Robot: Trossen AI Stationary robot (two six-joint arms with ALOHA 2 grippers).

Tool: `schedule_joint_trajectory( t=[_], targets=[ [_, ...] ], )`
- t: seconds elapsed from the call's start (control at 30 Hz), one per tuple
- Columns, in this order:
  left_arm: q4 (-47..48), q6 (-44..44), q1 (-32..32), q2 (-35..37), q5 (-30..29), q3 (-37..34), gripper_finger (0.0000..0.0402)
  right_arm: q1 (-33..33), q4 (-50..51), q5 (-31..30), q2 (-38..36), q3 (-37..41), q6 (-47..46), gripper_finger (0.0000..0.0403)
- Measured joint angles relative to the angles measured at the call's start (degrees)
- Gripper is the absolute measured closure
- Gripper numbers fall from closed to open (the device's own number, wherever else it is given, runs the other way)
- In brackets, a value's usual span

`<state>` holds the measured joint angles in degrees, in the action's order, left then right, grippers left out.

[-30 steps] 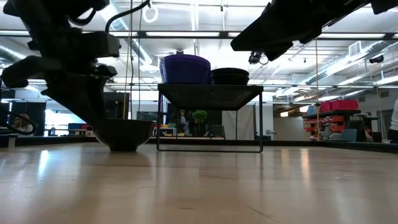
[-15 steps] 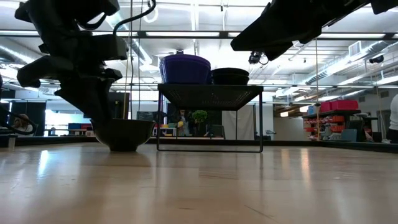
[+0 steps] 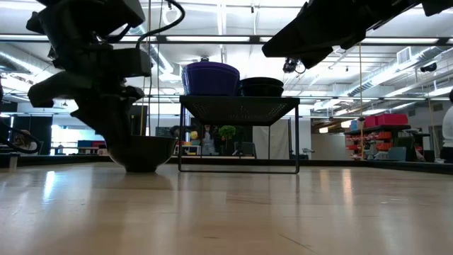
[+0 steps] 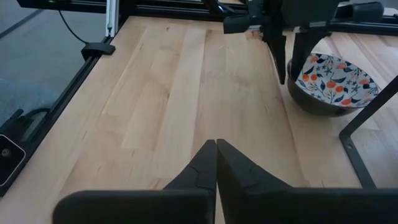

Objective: Pick & Place Mini bowls
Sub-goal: Stack the orange patterned bowl on the orange patterned bowl on the shelf

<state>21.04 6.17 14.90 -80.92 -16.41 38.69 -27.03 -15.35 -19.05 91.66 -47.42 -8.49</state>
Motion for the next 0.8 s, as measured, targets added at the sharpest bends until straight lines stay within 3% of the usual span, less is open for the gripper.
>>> schedule_joint_trajectory(
  t=[0.13,0.23,0.33,0.5,0.7,0.8],
  targets=[
    [-2.0,-0.4,0.3,-0.1,1.2,0.1,0.0382,0.0,-0.4,0.0,0.0,0.0,0.0,0.0394],
    [-5.9,-0.4,1.5,0.0,3.1,0.1,0.0386,0.6,-2.0,0.0,0.0,0.0,0.0,0.0394],
    [-12.4,-0.8,3.2,0.0,8.9,0.1,0.0382,1.7,-4.9,0.6,0.0,0.0,0.5,0.0394],
    [-18.3,-0.1,5.8,-0.2,17.2,1.7,0.0391,4.0,-10.1,10.2,0.0,-0.1,0.8,0.038],
    [-18.5,-0.9,9.1,-0.2,17.4,7.0,0.0387,4.6,-9.5,22.6,0.0,-4.8,1.7,0.0339],
    [-18.9,-3.1,9.9,-0.2,18.5,9.8,0.0391,4.5,-1.2,24.4,0.0,-10.1,4.1,0.0311]
  ],
)
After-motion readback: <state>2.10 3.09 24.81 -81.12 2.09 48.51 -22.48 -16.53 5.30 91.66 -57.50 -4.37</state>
